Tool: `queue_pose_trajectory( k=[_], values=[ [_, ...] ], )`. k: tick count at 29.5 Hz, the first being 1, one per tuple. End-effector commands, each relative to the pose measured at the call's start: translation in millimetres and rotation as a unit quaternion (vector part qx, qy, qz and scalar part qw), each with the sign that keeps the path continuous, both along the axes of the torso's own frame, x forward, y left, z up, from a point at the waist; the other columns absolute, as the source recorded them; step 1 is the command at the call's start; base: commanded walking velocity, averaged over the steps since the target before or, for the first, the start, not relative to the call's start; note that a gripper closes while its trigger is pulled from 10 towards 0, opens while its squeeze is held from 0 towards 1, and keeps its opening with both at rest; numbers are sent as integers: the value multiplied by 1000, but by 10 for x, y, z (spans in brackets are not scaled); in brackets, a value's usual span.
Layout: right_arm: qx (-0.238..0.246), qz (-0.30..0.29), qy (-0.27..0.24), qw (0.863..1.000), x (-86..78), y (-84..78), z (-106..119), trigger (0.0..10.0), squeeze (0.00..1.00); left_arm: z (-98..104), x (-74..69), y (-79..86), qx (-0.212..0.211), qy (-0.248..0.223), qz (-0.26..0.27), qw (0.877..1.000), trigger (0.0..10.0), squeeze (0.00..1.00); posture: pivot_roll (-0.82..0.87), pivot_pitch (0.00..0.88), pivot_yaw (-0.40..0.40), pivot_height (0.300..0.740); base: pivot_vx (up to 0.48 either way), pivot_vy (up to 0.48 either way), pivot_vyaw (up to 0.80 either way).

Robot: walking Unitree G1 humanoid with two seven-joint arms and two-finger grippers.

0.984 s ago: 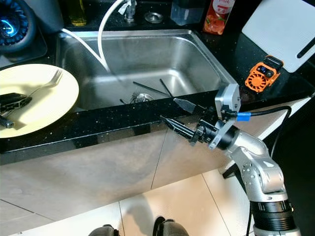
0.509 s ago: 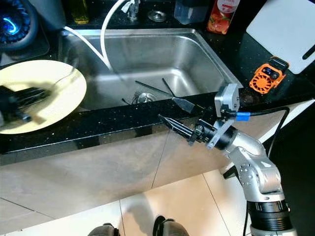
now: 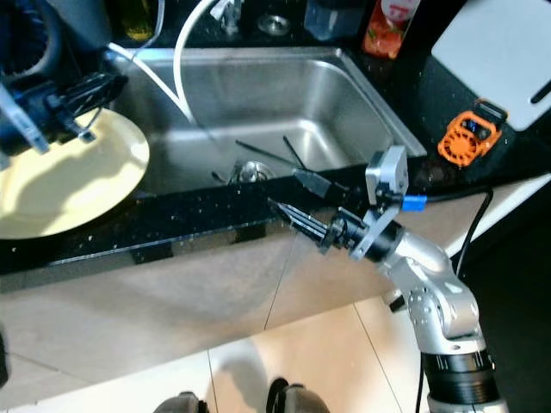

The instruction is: Kitchen organization

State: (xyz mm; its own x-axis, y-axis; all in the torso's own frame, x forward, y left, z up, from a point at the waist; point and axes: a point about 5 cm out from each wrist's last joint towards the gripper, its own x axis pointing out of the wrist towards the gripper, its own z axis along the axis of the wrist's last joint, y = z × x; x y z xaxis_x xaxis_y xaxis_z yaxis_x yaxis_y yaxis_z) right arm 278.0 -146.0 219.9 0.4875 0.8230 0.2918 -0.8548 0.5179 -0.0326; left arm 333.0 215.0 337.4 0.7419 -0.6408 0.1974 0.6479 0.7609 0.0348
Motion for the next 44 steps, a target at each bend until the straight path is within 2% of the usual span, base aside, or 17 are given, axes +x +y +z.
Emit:
queue_pose_trajectory(
  k=[1, 5, 6, 8, 9, 14, 15, 19, 23, 27, 29, 36, 40, 41, 42, 43, 44],
  values=[
    [-5, -8, 4, 1000, -17, -28, -6, 10000, 0, -56, 65, -51, 10, 7, 4, 1000, 0, 0, 81, 130, -87, 740, 0, 0, 0],
    [0, -10, 15, 1000, -57, -13, -20, 10000, 0, -51, 353, -186, 32, 13, 39, 999, 0, 0, 61, 150, -81, 740, 0, 0, 0],
    [1, -10, 19, 1000, -82, -8, -28, 10000, 0, -56, 419, -252, 36, 17, 38, 998, 1882, 0, 45, 166, -74, 740, 0, 0, 0],
    [1, -10, 22, 1000, -98, -5, -34, 10000, 0, -60, 458, -296, 38, 19, 37, 998, 1882, 0, 45, 166, -74, 740, 0, 0, 0],
    [2, -12, 26, 1000, -147, -10, -46, 10000, 0, -76, 519, -418, 60, 20, 26, 998, 10000, 0, 27, 186, -63, 740, 0, 0, 0],
    [3, -18, 31, 999, -210, -35, -52, 10000, 0, -84, 566, -572, 91, 14, 6, 996, 10000, 0, 13, 215, -53, 740, 0, 0, 0],
    [5, -21, 35, 999, -244, -44, -54, 10000, 0, -70, 588, -683, 107, 7, -16, 994, 10000, 0, 9, 229, -48, 740, 0, 0, 0],
    [6, -22, 38, 999, -271, -43, -54, 10000, 0, -49, 587, -756, 119, 0, -36, 992, 10000, 0, 9, 242, -47, 740, 0, 0, 0],
    [8, -21, 48, 999, -308, -12, -61, 10000, 0, -7, 586, -888, 157, -17, -87, 984, 10000, 0, 3, 269, -44, 740, 0, 0, -416],
    [8, -22, 52, 998, -321, -7, -62, 10000, 0, -24, 603, -896, 178, -17, -94, 979, 10000, 0, 2, 275, -44, 740, 0, 0, -288],
    [10, -23, 52, 998, -346, -4, -52, 10000, 0, -146, 642, -853, 225, -8, -91, 970, 10000, 0, 0, 284, -45, 740, 0, 0, 0],
    [14, -22, 50, 998, -359, 0, -39, 10000, 0, -231, 663, -814, 247, -2, -81, 966, 10000, 0, -1, 286, -47, 740, 0, 0, 0],
    [19, -24, 48, 998, -366, -3, -18, 10000, 0, -343, 706, -743, 274, 9, -56, 960, 10000, 0, -4, 288, -48, 740, 0, 0, 0],
    [29, -27, 47, 998, -361, -15, 3, 10000, 0, -357, 712, -730, 280, 9, -51, 959, 10000, 86, -4, 288, -49, 740, 0, 0, 0],
    [37, -30, 45, 998, -354, -24, 21, 10000, 0, -365, 717, -721, 281, 10, -48, 958, 10000, 110, -3, 287, -50, 740, 0, 0, 0],
    [45, -32, 43, 998, -351, -34, 44, 10000, 0, -372, 725, -710, 282, 10, -45, 958, 10000, 275, -5, 288, -47, 740, 0, 0, 0],
    [51, -33, 40, 997, -350, -41, 63, 10000, 0, -377, 730, -703, 281, 10, -44, 959, 10000, 639, -5, 287, -47, 740, 0, 0, 0]
  ],
)
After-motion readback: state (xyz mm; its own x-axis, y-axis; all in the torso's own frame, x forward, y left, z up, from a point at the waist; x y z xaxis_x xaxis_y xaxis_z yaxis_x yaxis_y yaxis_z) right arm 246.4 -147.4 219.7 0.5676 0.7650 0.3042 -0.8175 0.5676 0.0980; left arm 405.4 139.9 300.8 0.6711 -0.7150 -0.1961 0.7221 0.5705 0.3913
